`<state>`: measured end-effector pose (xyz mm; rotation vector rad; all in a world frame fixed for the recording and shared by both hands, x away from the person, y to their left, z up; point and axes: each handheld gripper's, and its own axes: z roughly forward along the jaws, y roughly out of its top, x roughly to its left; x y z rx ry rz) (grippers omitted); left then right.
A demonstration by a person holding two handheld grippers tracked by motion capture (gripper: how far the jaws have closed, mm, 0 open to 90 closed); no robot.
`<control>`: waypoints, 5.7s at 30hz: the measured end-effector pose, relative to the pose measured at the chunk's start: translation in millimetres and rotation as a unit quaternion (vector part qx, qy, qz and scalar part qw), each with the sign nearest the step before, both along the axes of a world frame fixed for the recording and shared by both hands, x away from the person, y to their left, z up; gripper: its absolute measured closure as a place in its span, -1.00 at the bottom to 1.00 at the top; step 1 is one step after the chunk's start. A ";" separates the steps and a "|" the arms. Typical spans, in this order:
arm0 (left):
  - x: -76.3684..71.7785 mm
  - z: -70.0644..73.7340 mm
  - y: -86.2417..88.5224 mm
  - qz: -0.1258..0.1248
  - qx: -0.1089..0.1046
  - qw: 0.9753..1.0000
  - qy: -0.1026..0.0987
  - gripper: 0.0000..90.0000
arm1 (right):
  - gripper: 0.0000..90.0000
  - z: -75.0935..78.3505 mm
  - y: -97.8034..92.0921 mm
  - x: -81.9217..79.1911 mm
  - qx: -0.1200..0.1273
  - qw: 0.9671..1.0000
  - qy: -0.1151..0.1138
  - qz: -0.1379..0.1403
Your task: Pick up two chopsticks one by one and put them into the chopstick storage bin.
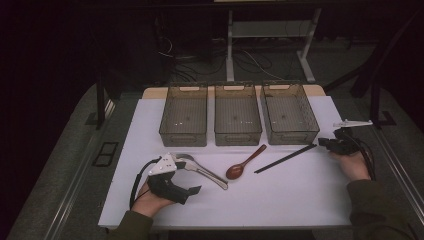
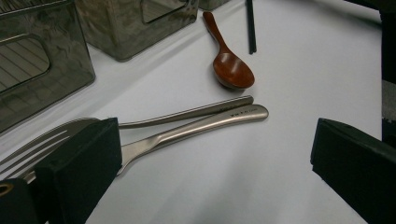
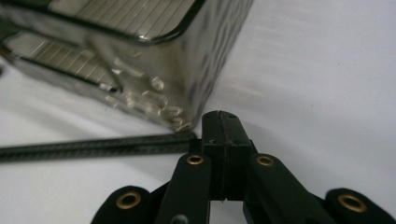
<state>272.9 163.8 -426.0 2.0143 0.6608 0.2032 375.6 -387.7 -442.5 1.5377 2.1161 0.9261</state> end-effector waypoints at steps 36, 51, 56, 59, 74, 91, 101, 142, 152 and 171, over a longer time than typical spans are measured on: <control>-0.8 -0.5 -0.4 -0.006 0.001 1.000 0.004 -0.98 | 0.97 -2.5 -4.1 -8.8 0.001 0.999 0.043 0.025; -1.0 -0.3 -0.4 -0.008 0.000 1.000 0.004 -0.98 | 0.97 -0.3 -6.1 -32.0 -0.011 0.998 0.054 0.041; -1.1 0.1 0.0 -0.009 0.003 1.000 0.005 -0.98 | 0.97 0.4 -5.3 -41.0 -0.013 0.997 0.059 0.049; -1.2 0.0 -0.2 -0.009 0.002 1.000 0.005 -0.98 | 0.97 0.8 -5.6 -46.7 -0.014 0.997 0.061 0.055; -1.3 0.0 -0.4 -0.011 0.001 1.000 0.004 -0.98 | 0.96 6.5 -7.8 -58.0 -0.010 0.996 0.047 0.071; -1.1 -0.8 -1.3 -0.013 0.003 1.000 0.007 -0.98 | 0.37 21.7 43.3 -59.6 -0.023 0.962 0.031 0.272; -0.6 -1.8 -2.1 -0.016 0.004 1.000 0.009 -0.98 | 0.40 10.6 58.4 -50.2 -0.060 0.948 0.056 0.308; -2.1 -0.9 -1.9 -0.022 0.004 1.000 0.009 -0.98 | 0.81 8.2 56.9 -71.5 -0.090 0.904 0.071 0.412; -2.3 -0.7 -1.8 -0.022 0.004 1.000 0.008 -0.98 | 0.88 8.6 56.8 -74.5 -0.087 0.895 0.073 0.430; -2.7 0.5 1.1 -0.019 0.002 1.000 0.006 -0.98 | 0.88 27.2 44.5 -77.7 -0.017 0.917 0.039 0.396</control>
